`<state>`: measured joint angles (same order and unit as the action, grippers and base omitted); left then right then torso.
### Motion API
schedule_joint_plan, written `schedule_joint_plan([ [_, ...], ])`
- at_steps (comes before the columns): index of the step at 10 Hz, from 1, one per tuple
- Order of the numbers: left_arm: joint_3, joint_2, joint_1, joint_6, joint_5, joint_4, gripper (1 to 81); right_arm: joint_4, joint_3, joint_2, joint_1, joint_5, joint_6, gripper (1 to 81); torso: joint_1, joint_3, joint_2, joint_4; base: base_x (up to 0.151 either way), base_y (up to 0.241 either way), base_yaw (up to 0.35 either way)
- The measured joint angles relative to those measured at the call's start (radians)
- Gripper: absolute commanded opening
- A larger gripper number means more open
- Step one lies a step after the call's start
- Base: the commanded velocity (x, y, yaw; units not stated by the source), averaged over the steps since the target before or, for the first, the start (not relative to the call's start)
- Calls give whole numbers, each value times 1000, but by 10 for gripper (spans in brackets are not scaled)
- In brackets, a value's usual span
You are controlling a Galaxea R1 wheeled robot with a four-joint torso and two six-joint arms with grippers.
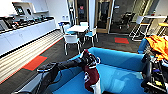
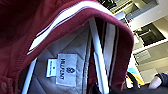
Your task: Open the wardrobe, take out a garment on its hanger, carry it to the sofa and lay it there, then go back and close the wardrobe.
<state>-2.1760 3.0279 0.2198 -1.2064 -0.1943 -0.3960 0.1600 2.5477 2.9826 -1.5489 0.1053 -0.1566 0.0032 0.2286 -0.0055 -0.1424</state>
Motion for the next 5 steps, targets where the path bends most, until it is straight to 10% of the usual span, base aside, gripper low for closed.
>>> schedule_joint_plan([
  [5,-129,2,95,1,1,-62,10,0,5,-1,-5,0,5,811,0,0,0,-67,0,0,0],
])
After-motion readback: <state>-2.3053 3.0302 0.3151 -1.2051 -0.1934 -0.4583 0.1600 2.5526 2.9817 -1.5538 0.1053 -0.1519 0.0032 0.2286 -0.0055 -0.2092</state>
